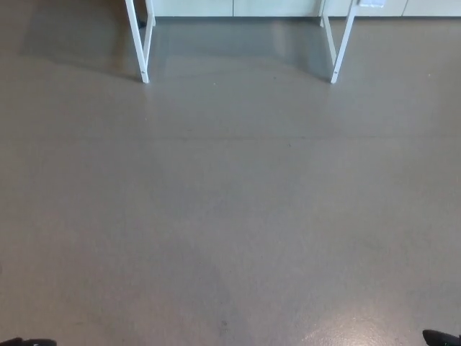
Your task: The robot walk towards a table in front and then pushes a layer of a file tray back to its original position using its right hand
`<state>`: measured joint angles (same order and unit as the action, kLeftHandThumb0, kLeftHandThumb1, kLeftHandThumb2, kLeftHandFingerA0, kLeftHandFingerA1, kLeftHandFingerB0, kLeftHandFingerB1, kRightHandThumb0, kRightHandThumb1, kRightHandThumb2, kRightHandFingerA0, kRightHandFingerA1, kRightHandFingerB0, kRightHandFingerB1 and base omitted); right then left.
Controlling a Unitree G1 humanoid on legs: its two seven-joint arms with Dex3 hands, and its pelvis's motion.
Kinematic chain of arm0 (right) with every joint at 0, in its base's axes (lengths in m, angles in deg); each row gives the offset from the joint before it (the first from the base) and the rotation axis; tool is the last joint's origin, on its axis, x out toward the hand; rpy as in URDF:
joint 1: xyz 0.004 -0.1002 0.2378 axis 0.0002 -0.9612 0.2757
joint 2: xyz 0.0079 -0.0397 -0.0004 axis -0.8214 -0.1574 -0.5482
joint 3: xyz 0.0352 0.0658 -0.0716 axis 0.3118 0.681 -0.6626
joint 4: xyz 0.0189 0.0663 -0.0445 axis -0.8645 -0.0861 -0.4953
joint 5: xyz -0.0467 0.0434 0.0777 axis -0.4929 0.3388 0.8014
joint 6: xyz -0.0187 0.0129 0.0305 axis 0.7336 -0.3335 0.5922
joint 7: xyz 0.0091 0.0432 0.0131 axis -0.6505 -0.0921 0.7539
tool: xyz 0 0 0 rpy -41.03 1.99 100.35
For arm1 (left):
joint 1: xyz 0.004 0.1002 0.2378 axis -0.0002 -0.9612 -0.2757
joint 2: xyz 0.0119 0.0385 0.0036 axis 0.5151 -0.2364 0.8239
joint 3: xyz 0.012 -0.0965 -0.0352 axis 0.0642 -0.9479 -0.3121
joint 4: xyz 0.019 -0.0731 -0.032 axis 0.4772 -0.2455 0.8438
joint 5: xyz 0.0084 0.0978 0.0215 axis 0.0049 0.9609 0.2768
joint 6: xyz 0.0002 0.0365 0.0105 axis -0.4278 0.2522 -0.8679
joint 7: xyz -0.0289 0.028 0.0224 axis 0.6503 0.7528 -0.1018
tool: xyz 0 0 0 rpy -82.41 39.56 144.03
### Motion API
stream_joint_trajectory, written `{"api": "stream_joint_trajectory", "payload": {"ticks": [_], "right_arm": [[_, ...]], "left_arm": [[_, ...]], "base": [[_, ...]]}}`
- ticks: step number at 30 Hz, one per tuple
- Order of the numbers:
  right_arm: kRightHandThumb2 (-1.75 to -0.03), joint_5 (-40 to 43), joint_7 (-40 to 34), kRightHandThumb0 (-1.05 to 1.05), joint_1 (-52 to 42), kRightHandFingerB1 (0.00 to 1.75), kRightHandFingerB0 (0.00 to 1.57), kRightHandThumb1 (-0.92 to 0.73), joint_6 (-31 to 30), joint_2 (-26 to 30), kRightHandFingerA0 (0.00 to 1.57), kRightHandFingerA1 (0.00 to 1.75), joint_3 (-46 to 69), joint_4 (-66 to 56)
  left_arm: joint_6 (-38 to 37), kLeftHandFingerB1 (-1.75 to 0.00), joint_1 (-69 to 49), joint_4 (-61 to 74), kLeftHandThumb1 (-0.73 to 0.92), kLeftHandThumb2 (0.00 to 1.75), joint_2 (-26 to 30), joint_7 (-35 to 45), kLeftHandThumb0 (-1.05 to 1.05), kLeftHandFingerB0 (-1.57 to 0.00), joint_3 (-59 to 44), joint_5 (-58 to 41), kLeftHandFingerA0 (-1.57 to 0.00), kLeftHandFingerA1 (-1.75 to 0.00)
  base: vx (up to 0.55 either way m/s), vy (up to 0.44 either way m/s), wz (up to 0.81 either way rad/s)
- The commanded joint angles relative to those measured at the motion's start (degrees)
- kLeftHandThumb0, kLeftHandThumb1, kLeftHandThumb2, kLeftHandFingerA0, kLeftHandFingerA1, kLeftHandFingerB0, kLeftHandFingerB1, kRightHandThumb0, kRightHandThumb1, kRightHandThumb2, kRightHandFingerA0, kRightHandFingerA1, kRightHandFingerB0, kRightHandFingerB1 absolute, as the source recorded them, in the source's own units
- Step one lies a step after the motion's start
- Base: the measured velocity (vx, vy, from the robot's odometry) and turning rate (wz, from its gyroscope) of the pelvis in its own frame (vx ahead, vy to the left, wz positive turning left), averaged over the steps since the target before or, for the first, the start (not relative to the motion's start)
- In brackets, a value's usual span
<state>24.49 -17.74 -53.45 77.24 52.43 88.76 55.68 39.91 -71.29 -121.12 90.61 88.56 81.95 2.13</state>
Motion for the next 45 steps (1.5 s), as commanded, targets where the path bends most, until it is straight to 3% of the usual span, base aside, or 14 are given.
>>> {"api": "stream_joint_trajectory", "payload": {"ticks": [1, 8, 9, 11, 12, 15, 16, 20, 21, 31, 45], "right_arm": [[-0.98, 0.79, 0.76, -0.15, -0.40, 0.49, 0.17, -0.67, 2.35, 0.83, 0.29, 0.57, 0.47, 0.52], [-0.99, 1.39, 1.17, -0.14, -0.49, 0.50, 0.17, -0.66, 2.86, -0.04, 0.27, 0.57, 0.48, 1.44], [-0.67, 1.31, 1.08, -0.16, -0.25, 0.41, 0.27, -0.89, 2.81, -0.09, 0.34, 0.49, 0.45, 1.69], [-0.67, 0.97, 0.88, -0.15, 0.03, 0.40, 0.26, -0.89, 2.89, -0.07, 0.34, 0.49, 0.33, 2.10], [-0.99, 0.80, 0.71, -0.13, 0.13, 0.50, 0.17, -0.66, 3.22, -0.14, 0.28, 0.57, 0.26, 2.50], [-0.99, 0.38, 0.21, -0.14, 0.09, 0.50, 0.17, -0.66, 4.36, -0.49, 0.28, 0.57, -0.10, 3.83], [-0.67, 0.68, 0.45, -0.15, 0.24, 0.41, 0.27, -0.89, 4.96, -0.67, 0.34, 0.50, -0.04, 4.48], [-0.67, 0.21, -0.20, -0.17, 0.92, 0.40, 0.26, -0.88, 5.26, -0.82, 0.33, 0.48, -0.34, 5.52], [-0.99, 0.26, -0.41, -0.13, 1.19, 0.50, 0.17, -0.65, 4.89, -0.88, 0.27, 0.57, -0.26, 5.54], [-0.99, -1.09, -1.38, -0.11, 2.39, 0.50, 0.17, -0.65, 6.56, -0.22, 0.28, 0.57, -0.34, 7.13], [-0.98, -2.37, -2.60, -0.11, 2.69, 0.50, 0.18, -0.64, 6.67, 0.82, 0.30, 0.58, -1.53, 6.16]], "left_arm": [[-1.79, -0.46, -0.49, 0.07, 0.46, 0.70, 1.41, 2.43, -0.44, -0.43, -0.21, -0.57, -0.56, -0.51], [-1.87, -0.45, -0.62, 0.19, 0.46, 0.69, 1.90, 2.88, -0.43, -0.42, -0.37, -0.49, -0.55, -0.50], [-1.70, -0.45, -0.35, -0.01, 0.46, 0.69, 1.98, 2.77, -0.43, -0.43, -0.29, -0.32, -0.55, -0.50], [-1.76, -0.45, 0.01, -0.32, 0.46, 0.70, 2.20, 2.92, -0.43, -0.43, 0.08, 0.01, -0.55, -0.50], [-1.94, -0.45, 0.02, -0.34, 0.46, 0.70, 2.42, 3.07, -0.43, -0.42, 0.21, 0.10, -0.55, -0.50], [-1.81, -0.45, -0.52, 0.25, 0.46, 0.69, 3.10, 3.54, -0.43, -0.43, 0.33, 0.14, -0.55, -0.50], [-1.41, -0.45, -0.45, 0.33, 0.46, 0.69, 3.24, 3.59, -0.43, -0.42, 0.34, 0.16, -0.54, -0.49], [-0.17, -0.44, 0.64, 0.06, 0.47, 0.69, 3.54, 3.74, -0.42, -0.40, 0.48, 0.29, -0.54, -0.49], [0.25, -0.43, 1.13, 0.08, 0.48, 0.69, 3.50, 4.11, -0.43, -0.39, 0.50, 0.08, -0.52, -0.49], [-0.51, -0.44, 2.78, -1.79, 0.47, 0.69, 3.57, 3.60, -0.42, -0.40, 1.30, 0.42, -0.54, -0.50], [-0.35, -0.44, 3.41, -1.33, 0.48, 0.70, 3.69, 3.24, -0.44, -0.39, 1.75, 1.01, -0.51, -0.49]], "base": [[0.00, 0.000, 0.00], [0.00, 0.000, 0.00], [0.17, -0.039, 0.04], [-0.02, -0.030, 0.19], [-0.03, 0.019, 0.23], [-0.04, 0.027, 0.19], [0.09, 0.152, -0.02], [0.07, 0.210, -0.12], [0.15, 0.354, -0.51], [0.21, 0.207, -0.07], [0.31, -0.129, 0.19]]}}
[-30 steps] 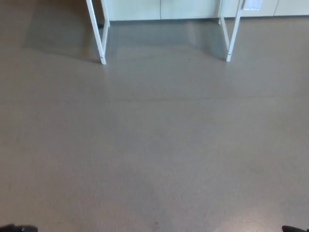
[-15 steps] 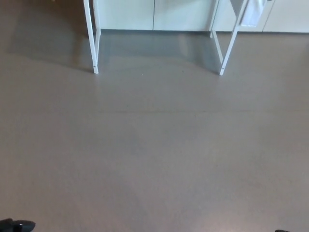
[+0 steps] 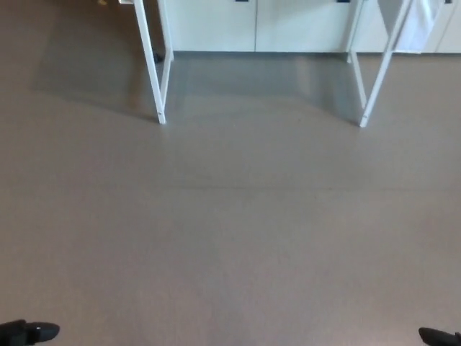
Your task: The robot walk towards a table in front and then pushes a layer of a file tray back to its original position using its right hand
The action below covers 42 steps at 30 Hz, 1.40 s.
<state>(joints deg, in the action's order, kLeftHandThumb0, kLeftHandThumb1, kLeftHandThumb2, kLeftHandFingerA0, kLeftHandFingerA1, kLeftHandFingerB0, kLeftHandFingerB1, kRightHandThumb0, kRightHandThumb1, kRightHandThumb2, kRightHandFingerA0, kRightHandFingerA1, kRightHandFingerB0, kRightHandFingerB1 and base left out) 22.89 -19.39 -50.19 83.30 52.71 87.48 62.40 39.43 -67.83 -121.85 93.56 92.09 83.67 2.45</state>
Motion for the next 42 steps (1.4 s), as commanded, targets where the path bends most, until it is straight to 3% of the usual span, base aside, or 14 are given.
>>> {"api": "stream_joint_trajectory", "payload": {"ticks": [1, 2, 3, 7, 8, 19, 21, 22, 29, 30, 36, 39, 41, 42], "right_arm": [[-0.66, -0.95, -1.16, -0.12, -0.51, 0.42, 0.28, -0.86, 0.87, 0.56, 0.39, 0.53, -0.36, -0.45], [-0.66, -1.03, -1.26, -0.12, -0.49, 0.42, 0.28, -0.86, 0.99, 0.58, 0.39, 0.53, -0.41, -0.39], [-0.98, -1.06, -1.50, -0.11, -0.15, 0.51, 0.19, -0.64, 0.56, 0.40, 0.31, 0.59, -0.49, 0.00], [-0.97, -1.52, -1.88, -0.10, 0.10, 0.51, 0.19, -0.64, 1.38, 0.61, 0.31, 0.59, -0.68, 1.03], [-0.65, -1.88, -2.21, -0.11, 0.15, 0.42, 0.29, -0.85, 1.54, 0.70, 0.39, 0.53, -0.79, 1.13], [-0.64, -1.99, -1.37, -0.12, -6.15, 0.42, 0.29, -0.86, 7.09, 1.63, 0.38, 0.52, -1.03, 6.24], [-0.64, -2.01, -1.58, -0.11, -5.87, 0.42, 0.29, -0.86, 7.73, 1.56, 0.39, 0.53, -1.12, 7.44], [-0.98, -1.88, -1.45, -0.10, -5.95, 0.51, 0.19, -0.65, 8.32, 1.33, 0.31, 0.59, -1.23, 8.57], [-0.98, -2.64, -2.62, -0.09, -7.29, 0.51, 0.19, -0.65, 11.43, 0.92, 0.31, 0.59, -2.16, 12.01], [-0.65, -2.89, -2.99, -0.10, -7.50, 0.43, 0.28, -0.86, 11.97, 0.98, 0.40, 0.55, -2.31, 12.34], [-0.64, -3.34, -4.35, -0.12, -7.79, 0.41, 0.31, -0.84, 12.40, 1.11, 0.42, 0.55, -2.59, 13.86], [-0.63, -2.90, -4.37, -0.12, -6.63, 0.42, 0.32, -0.83, 14.00, 0.82, 0.43, 0.59, -2.30, 16.16], [-0.63, -2.84, -4.33, -0.12, -5.48, 0.42, 0.32, -0.83, 13.56, 0.74, 0.43, 0.59, -2.24, 16.56], [-0.63, -3.09, -4.51, -0.12, -5.27, 0.42, 0.31, -0.83, 13.63, 0.79, 0.42, 0.59, -2.30, 16.96]], "left_arm": [[0.06, -0.44, 0.14, -0.75, 0.47, 0.70, 0.73, -0.19, -0.44, -0.39, 0.03, 0.61, -0.51, -0.49], [0.02, -0.44, 0.22, -0.83, 0.47, 0.70, 0.73, -0.16, -0.44, -0.39, 0.02, 0.56, -0.51, -0.49], [-0.01, -0.44, 0.39, -0.95, 0.48, 0.71, 1.03, 0.08, -0.45, -0.38, 0.14, 0.68, -0.50, -0.49], [0.24, -0.44, 0.45, -1.06, 0.48, 0.71, 0.98, -0.08, -0.45, -0.38, 0.38, 0.84, -0.51, -0.49], [0.15, -0.44, 0.40, -1.03, 0.48, 0.71, 0.93, -0.18, -0.44, -0.39, 0.32, 0.75, -0.51, -0.49], [-3.72, -0.45, -6.81, -2.08, 0.47, 0.73, 0.79, -1.05, -0.47, -0.39, 2.50, 2.65, -0.55, -0.51], [-3.78, -0.36, -6.64, -3.00, 0.54, 0.56, 0.60, -1.36, -0.39, -0.45, 2.51, 2.41, -0.62, -0.42], [-4.42, -0.45, -6.48, -4.60, 0.47, 0.72, 0.63, -0.57, -0.45, -0.39, 2.35, 1.85, -0.54, -0.51], [-6.45, -0.45, -8.72, -5.39, 0.47, 0.72, 1.24, -1.42, -0.46, -0.42, 2.76, 2.93, -0.52, -0.50], [-6.32, -0.45, -8.97, -5.34, 0.48, 0.71, 1.19, -1.20, -0.45, -0.41, 2.69, 2.74, -0.51, -0.49], [-8.80, -0.44, -7.75, -9.90, 0.46, 0.73, 1.00, -2.21, -0.51, -0.37, 3.87, 4.33, -0.53, -0.51], [-10.13, -0.35, -7.05, -11.30, 0.53, 0.56, 1.04, -2.65, -0.46, -0.44, 4.08, 4.63, -0.61, -0.42], [-10.41, -0.45, -6.26, -11.73, 0.46, 0.74, 1.24, -2.73, -0.52, -0.38, 4.26, 4.79, -0.54, -0.52], [-11.09, -0.35, -5.87, -12.87, 0.53, 0.56, 1.23, -2.54, -0.46, -0.43, 4.22, 4.63, -0.60, -0.42]], "base": [[0.30, -0.005, -0.05], [0.30, 0.031, -0.12], [0.30, 0.088, -0.18], [0.34, 0.152, -0.23], [0.43, 0.216, -0.30], [0.36, 0.126, -0.18], [0.39, -0.037, 0.19], [0.40, -0.104, 0.21], [0.46, -0.112, 0.33], [0.41, -0.111, -0.06], [0.26, -0.008, -0.15], [0.32, 0.158, -0.07], [0.53, 0.087, -0.19], [0.51, 0.081, -0.21]]}}
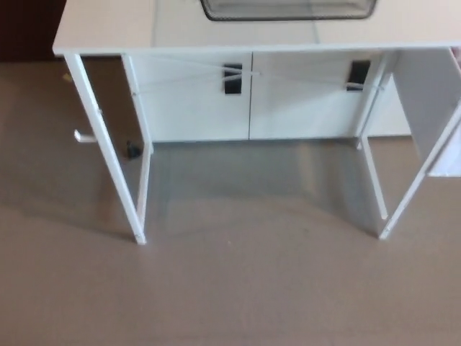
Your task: The robot walk towards a table in front and then pushes a layer of a file tray back to its original position using its right hand
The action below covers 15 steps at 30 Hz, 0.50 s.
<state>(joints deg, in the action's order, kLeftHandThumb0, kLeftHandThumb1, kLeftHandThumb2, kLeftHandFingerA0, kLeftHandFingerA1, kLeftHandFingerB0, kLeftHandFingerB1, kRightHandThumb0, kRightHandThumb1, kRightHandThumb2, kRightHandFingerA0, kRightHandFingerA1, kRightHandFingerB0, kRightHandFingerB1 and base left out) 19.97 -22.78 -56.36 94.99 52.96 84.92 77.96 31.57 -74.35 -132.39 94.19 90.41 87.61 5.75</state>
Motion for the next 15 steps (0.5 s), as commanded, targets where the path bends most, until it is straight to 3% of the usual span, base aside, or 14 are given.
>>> {"api": "stream_joint_trajectory", "payload": {"ticks": [1, 11, 12, 13, 15], "right_arm": [[-0.63, -0.71, -1.45, -0.12, 1.03, 0.41, 0.32, -0.83, 2.00, 0.95, 0.43, 0.58, 0.08, 1.41], [-0.64, -0.40, -0.12, -0.11, 3.83, 0.42, 0.30, -0.84, 2.11, 1.44, 0.41, 0.56, 0.21, 2.46], [-0.65, -0.37, -0.11, -0.11, 4.68, 0.42, 0.29, -0.85, 1.59, 1.41, 0.42, 0.55, 0.20, 2.42], [-0.65, -0.36, -0.03, -0.08, 5.05, 0.43, 0.29, -0.86, 1.61, 1.44, 0.41, 0.55, 0.17, 2.48], [-0.65, -0.63, -0.07, -0.07, 5.28, 0.42, 0.29, -0.87, 1.13, 1.65, 0.41, 0.54, -0.07, 1.78]], "left_arm": [[-3.17, -0.44, 0.79, -2.60, 0.47, 0.74, 0.38, -0.91, -0.52, -0.37, 0.35, 1.32, -0.53, -0.51], [-4.04, -0.45, 3.37, -3.55, 0.47, 0.75, 0.82, -0.73, -0.53, -0.39, 0.93, 2.12, -0.56, -0.52], [-4.43, -0.36, 4.20, -4.24, 0.54, 0.57, 0.84, -0.63, -0.46, -0.44, 0.68, 1.87, -0.63, -0.43], [-4.30, -0.46, 4.28, -4.05, 0.48, 0.74, 0.94, -0.65, -0.50, -0.44, 0.60, 1.82, -0.58, -0.51], [-3.10, -0.46, 4.05, -2.97, 0.48, 0.73, 0.89, -0.74, -0.49, -0.44, 0.41, 1.58, -0.59, -0.51]], "base": [[0.52, 0.081, -0.01], [0.16, -0.001, 0.10], [0.22, -0.161, 0.16], [0.20, -0.194, -0.21], [0.20, -0.378, 0.13]]}}
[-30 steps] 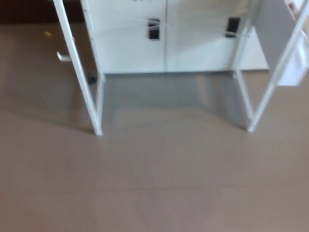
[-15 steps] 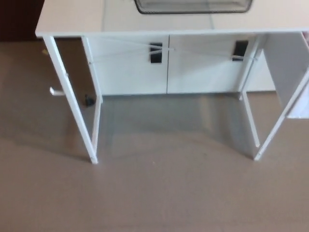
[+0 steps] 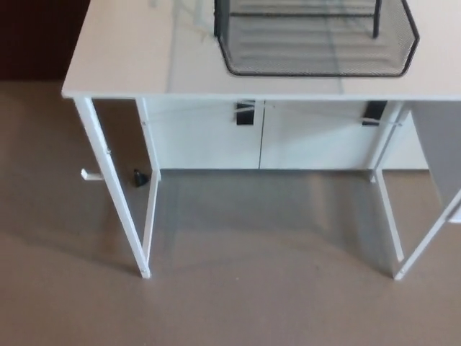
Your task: The robot walk towards a table in front and then pushes a layer of a file tray back to its original position using its right hand
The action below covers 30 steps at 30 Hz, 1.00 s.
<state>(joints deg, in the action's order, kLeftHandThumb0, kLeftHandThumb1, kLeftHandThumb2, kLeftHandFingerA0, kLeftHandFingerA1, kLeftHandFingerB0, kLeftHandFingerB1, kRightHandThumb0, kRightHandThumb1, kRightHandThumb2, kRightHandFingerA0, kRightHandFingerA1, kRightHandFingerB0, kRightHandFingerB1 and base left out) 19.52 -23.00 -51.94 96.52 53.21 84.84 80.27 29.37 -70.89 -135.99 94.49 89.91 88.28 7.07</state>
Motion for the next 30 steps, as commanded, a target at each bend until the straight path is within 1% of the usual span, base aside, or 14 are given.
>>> {"api": "stream_joint_trajectory", "payload": {"ticks": [1, 4, 6, 7, 16, 17, 18, 19, 21, 23, 24, 25, 29, 30], "right_arm": [[-0.65, -0.33, 0.07, -0.09, 0.40, 0.42, 0.29, -0.87, -0.67, 1.61, 0.42, 0.55, -0.16, -1.62], [-0.66, -0.14, 0.39, -0.11, -0.97, 0.42, 0.29, -0.87, -1.01, 1.93, 0.41, 0.54, -0.35, -3.19], [-0.66, 0.05, 0.55, -0.11, -1.28, 0.43, 0.28, -0.87, -1.04, 1.94, 0.41, 0.56, -0.36, -4.45], [-0.66, 0.04, 0.49, -0.09, -1.22, 0.43, 0.28, -0.87, -1.47, 1.97, 0.40, 0.55, -0.35, -4.61], [-0.65, 0.69, 1.04, -0.09, 3.14, 0.43, 0.29, -0.87, -4.38, 1.95, 0.41, 0.58, 0.12, -4.55], [-0.65, 0.49, 0.97, -0.09, 3.21, 0.43, 0.29, -0.87, -4.55, 2.00, 0.41, 0.58, 0.04, -4.56], [-0.65, 0.32, 0.90, -0.08, 2.29, 0.43, 0.28, -0.86, -3.70, 2.17, 0.43, 0.61, 0.01, -4.18], [-0.99, 0.19, 0.92, -0.07, 1.83, 0.52, 0.19, -0.64, -3.13, 2.30, 0.38, 0.65, -0.03, -3.68], [-0.99, 0.11, 1.00, -0.07, 1.76, 0.52, 0.19, -0.64, -2.79, 2.39, 0.38, 0.65, -0.07, -3.14], [-1.00, 0.28, 1.45, -0.08, 1.26, 0.50, 0.16, -0.65, -3.31, 2.69, 0.35, 0.62, -0.04, -4.53], [-1.00, 0.33, 1.41, -0.08, 1.60, 0.50, 0.16, -0.65, -3.59, 2.60, 0.35, 0.62, 0.00, -4.63], [-1.00, 0.36, 1.46, -0.08, 1.77, 0.51, 0.16, -0.65, -3.79, 2.55, 0.35, 0.62, 0.01, -4.77], [-1.00, 0.23, 1.80, -0.08, 2.79, 0.49, 0.14, -0.66, -4.82, 2.57, 0.34, 0.62, -0.12, -4.65], [-1.00, 0.04, 1.85, -0.08, 3.02, 0.49, 0.12, -0.66, -5.05, 2.64, 0.36, 0.63, -0.31, -5.04]], "left_arm": [[-1.21, -0.46, 0.11, 1.15, 0.48, 0.73, 0.47, -0.02, -0.48, -0.44, -0.38, 0.02, -0.59, -0.51], [-1.15, -0.46, -1.24, 2.55, 0.49, 0.73, 0.48, -0.09, -0.48, -0.44, -0.21, 0.23, -0.60, -0.51], [-0.44, -0.36, -1.50, 4.10, 0.56, 0.58, 0.65, -0.03, -0.42, -0.48, 0.01, 0.48, -0.66, -0.42], [-0.18, -0.46, -1.96, 4.92, 0.49, 0.75, 0.63, 0.13, -0.49, -0.43, -0.07, 0.31, -0.59, -0.52], [1.04, -0.46, 1.48, 5.03, 0.48, 0.75, 0.36, 0.86, -0.49, -0.43, -0.37, -0.18, -0.59, -0.53], [0.50, -0.37, 1.60, 4.69, 0.55, 0.57, 0.40, 0.97, -0.41, -0.48, -0.30, -0.10, -0.66, -0.43], [-0.37, -0.37, 0.65, 4.26, 0.57, 0.57, 0.35, 1.04, -0.43, -0.49, 0.03, 0.20, -0.66, -0.43], [-0.95, -0.37, 0.11, 3.82, 0.57, 0.57, 0.30, 1.09, -0.44, -0.49, 0.19, 0.34, -0.67, -0.43], [-1.37, -0.37, -0.06, 3.31, 0.57, 0.57, 0.28, 1.13, -0.44, -0.49, 0.25, 0.36, -0.67, -0.43], [-0.34, -0.47, 0.12, 3.17, 0.48, 0.76, -0.13, 0.87, -0.50, -0.44, 0.23, 0.23, -0.60, -0.53], [-0.31, -0.47, 0.41, 3.06, 0.48, 0.76, -0.12, 0.87, -0.50, -0.44, 0.15, 0.15, -0.60, -0.53], [-0.41, -0.37, 0.37, 3.12, 0.57, 0.57, -0.07, 0.82, -0.43, -0.49, 0.09, 0.13, -0.66, -0.42], [-1.10, -0.37, 0.32, 2.95, 0.56, 0.58, 0.05, 0.64, -0.43, -0.49, -0.19, 0.04, -0.66, -0.43], [-1.07, -0.47, 0.27, 3.16, 0.48, 0.75, -0.03, 0.65, -0.48, -0.44, -0.47, -0.27, -0.61, -0.53]], "base": [[0.20, -0.366, -0.09], [0.19, -0.115, -0.03], [0.18, -0.012, -0.08], [0.18, 0.065, -0.17], [0.27, 0.164, -0.09], [0.25, 0.178, 0.00], [0.22, 0.166, 0.07], [0.22, 0.127, 0.04], [0.24, 0.092, 0.08], [0.26, 0.021, 0.09], [0.29, -0.025, 0.10], [0.28, -0.069, 0.20], [0.27, -0.121, 0.31], [0.25, -0.148, 0.34]]}}
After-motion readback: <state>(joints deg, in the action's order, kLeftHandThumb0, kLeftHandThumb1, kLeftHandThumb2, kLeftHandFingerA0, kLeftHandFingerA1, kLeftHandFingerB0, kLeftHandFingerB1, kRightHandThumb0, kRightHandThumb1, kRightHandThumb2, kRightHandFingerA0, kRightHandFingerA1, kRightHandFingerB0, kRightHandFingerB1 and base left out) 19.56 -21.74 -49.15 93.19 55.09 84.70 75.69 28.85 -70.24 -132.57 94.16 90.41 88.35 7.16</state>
